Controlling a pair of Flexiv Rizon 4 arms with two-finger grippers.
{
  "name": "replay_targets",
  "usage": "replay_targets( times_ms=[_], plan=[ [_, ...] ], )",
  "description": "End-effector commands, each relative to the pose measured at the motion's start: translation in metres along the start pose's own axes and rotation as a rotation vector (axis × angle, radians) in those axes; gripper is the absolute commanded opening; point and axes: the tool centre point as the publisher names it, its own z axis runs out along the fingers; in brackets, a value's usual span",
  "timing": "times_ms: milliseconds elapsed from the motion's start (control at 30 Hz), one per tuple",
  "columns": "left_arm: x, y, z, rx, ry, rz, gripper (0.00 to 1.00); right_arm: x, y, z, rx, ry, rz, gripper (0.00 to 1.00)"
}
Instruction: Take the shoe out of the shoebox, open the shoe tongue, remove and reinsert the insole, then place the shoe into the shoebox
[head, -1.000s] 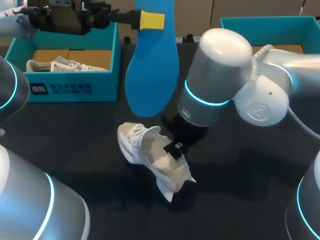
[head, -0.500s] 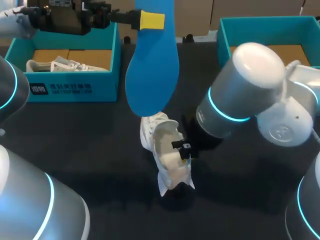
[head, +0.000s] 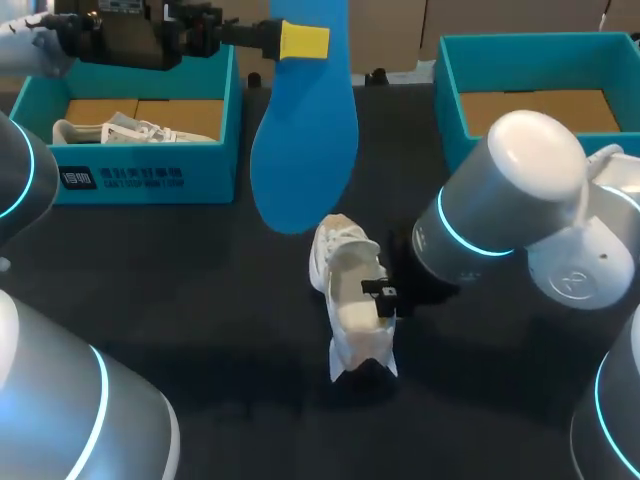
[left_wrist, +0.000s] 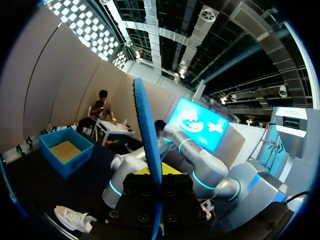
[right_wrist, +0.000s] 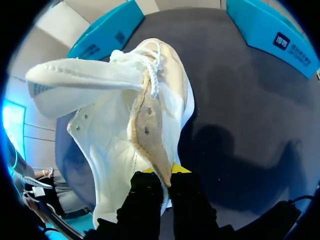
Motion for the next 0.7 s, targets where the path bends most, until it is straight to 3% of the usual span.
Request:
replay_targets(
  times_ms=[33,667,700],
  plan=[
    [0.000,-0.001,0.001,-0.002,0.000,0.000,0.00,0.000,0.005,0.013,0.020,0.007,0.003,0.00],
    [0.000,-0.001,0.001,-0.002,0.000,0.000,0.00,-0.012,0.002,0.037,0.038,0.007,0.095,0.00],
    [0.000,-0.001,0.001,-0.002,0.000,0.000,0.00,-0.011,0.001,0.037,0.040,0.007,0.098,0.23]
  ],
)
